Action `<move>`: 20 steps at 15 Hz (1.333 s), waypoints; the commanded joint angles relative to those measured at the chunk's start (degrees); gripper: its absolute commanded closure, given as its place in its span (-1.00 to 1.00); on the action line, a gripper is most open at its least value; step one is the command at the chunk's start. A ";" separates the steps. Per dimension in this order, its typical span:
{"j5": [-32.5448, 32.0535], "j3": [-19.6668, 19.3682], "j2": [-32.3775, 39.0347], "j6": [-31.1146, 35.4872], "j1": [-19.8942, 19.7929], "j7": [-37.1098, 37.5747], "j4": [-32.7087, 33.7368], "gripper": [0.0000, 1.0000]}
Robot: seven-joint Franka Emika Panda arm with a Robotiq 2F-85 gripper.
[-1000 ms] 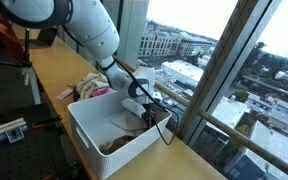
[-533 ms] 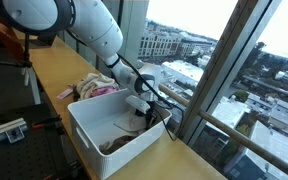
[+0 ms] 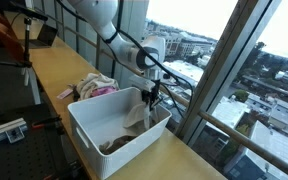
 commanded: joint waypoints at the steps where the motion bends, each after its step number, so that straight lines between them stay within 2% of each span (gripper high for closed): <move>1: -2.73 -0.38 -11.48 -0.08 2.15 0.66 -6.69 0.94; 8: -11.94 1.82 -27.76 -1.44 8.07 3.59 -10.09 0.94; 13: -16.07 8.65 -35.83 -9.17 13.25 7.87 -12.94 0.94; 17: -18.05 15.84 -36.40 -15.38 17.57 14.24 -15.45 0.94; 20: -18.16 18.60 -33.03 -16.24 19.14 16.82 -17.67 0.94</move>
